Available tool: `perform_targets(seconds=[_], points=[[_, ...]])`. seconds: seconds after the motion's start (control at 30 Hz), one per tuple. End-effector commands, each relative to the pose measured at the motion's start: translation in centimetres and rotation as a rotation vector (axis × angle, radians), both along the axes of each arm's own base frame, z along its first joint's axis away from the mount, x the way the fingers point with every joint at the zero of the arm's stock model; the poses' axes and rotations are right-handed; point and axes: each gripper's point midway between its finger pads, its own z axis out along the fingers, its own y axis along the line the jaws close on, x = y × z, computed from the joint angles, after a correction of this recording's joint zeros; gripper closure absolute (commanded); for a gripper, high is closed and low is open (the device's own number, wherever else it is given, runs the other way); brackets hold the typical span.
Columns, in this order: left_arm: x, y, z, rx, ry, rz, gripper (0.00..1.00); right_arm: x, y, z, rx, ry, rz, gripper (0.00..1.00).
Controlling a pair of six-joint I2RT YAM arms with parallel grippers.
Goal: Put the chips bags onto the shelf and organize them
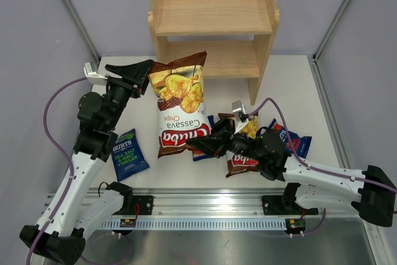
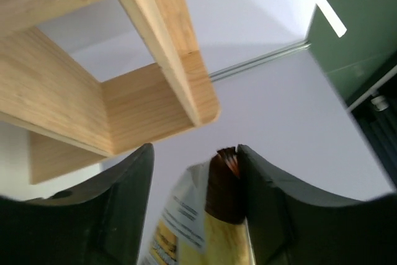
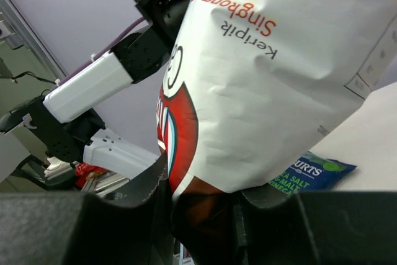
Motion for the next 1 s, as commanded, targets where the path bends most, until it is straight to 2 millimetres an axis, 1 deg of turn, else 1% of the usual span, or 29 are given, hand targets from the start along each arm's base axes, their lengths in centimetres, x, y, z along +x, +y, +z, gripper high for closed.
perform_targets(seconds=[0.0,0.07,0.1,0.13,0.17,0.2,0.23,0.27,0.3,0.33,0.37,0.43,0.47,0.53,0.57,0.6,0.63,0.67,0.7,0.77,0.8,0.83,0.87,0.9,0.93,0.97], points=[[-0.9,-1.6,2.1,0.124,-0.140,-0.098,0.33,-0.6,-1.5,0.5,-0.026,-0.019,-0.022,0.92],[-0.5,-1.3,1.7,0.178,-0.142,-0.077,0.24,-0.5,-2.3,0.0,-0.045,0.003,-0.048,0.94],[-0.6,-1.2,1.6,0.201,-0.142,-0.068,0.18,-0.4,-2.5,-0.6,-0.059,0.014,-0.057,0.94],[-0.6,-0.8,1.9,0.219,-0.140,-0.047,0.06,-0.3,-2.8,-0.8,-0.070,0.026,-0.067,0.94],[-0.5,-0.1,1.0,0.272,-0.115,-0.014,0.01,-0.2,-3.3,-1.2,-0.088,0.051,-0.085,0.94],[-0.3,0.3,0.7,0.302,-0.099,0.010,0.01,-0.2,-3.5,-1.5,-0.099,0.063,-0.092,0.94],[-0.6,0.9,0.5,0.332,-0.081,0.038,0.01,0.0,-3.6,-1.7,-0.111,0.079,-0.102,0.94],[-0.7,1.5,-0.5,0.398,-0.044,0.061,0.01,0.3,-4.0,-2.2,-0.128,0.111,-0.122,0.94],[-0.6,2.4,-1.0,0.427,-0.018,0.107,0.01,0.4,-4.1,-2.2,-0.130,0.124,-0.132,0.94],[-1.1,3.0,-1.1,0.450,-0.010,0.130,0.01,0.6,-4.2,-2.4,-0.132,0.156,-0.142,0.96],[-1.4,3.7,-2.3,0.508,0.032,0.148,0.01,1.2,-4.4,-2.5,-0.132,0.172,-0.161,0.96],[-1.7,5.0,-3.2,0.566,0.074,0.202,0.01,2.0,-4.5,-2.7,-0.135,0.204,-0.176,0.96],[-2.2,5.6,-4.2,0.626,0.102,0.208,0.01,2.9,-4.6,-2.8,-0.128,0.224,-0.196,0.96],[-2.9,5.9,-4.5,0.686,0.101,0.204,0.01,4.3,-4.9,-2.8,-0.117,0.260,-0.230,0.96],[-3.5,6.1,-5.5,0.740,0.121,0.193,0.01,5.0,-4.7,-2.8,-0.103,0.296,-0.219,0.96],[-3.8,6.1,-5.9,0.763,0.119,0.180,0.01,6.7,-5.5,-2.7,-0.083,0.314,-0.256,0.95],[-4.1,6.2,-6.3,0.809,0.109,0.170,0.01,7.5,-5.6,-2.7,-0.063,0.364,-0.255,0.95],[-5.0,6.4,-6.8,0.835,0.116,0.161,0.01,8.1,-5.4,-2.4,-0.045,0.365,-0.239,0.95],[-5.3,6.6,-7.3,0.857,0.120,0.160,0.01,9.4,-5.9,-2.2,-0.028,0.375,-0.254,0.95],[-6.3,7.3,-8.9,0.924,0.141,0.158,0.01,10.3,-5.3,-1.3,-0.004,0.389,-0.216,0.95],[-7.4,7.8,-8.6,0.932,0.115,0.173,0.01,10.8,-5.2,-1.0,0.004,0.393,-0.220,0.95],[-7.9,7.9,-9.5,0.948,0.118,0.168,0.01,11.9,-5.5,-0.9,0.010,0.403,-0.243,0.95],[-8.4,8.2,-10.0,0.974,0.116,0.167,0.01,12.7,-5.2,-1.5,0.000,0.430,-0.248,0.95],[-8.9,8.5,-10.2,0.980,0.107,0.177,0.01,13.3,-5.3,-0.7,0.016,0.423,-0.247,0.95],[-9.8,8.8,-10.1,0.977,0.080,0.191,0.01,14.2,-5.7,-0.5,0.031,0.439,-0.257,0.95],[-10.1,8.9,-11.1,0.995,0.086,0.184,0.01,14.8,-5.4,-0.4,0.037,0.443,-0.241,0.94]])
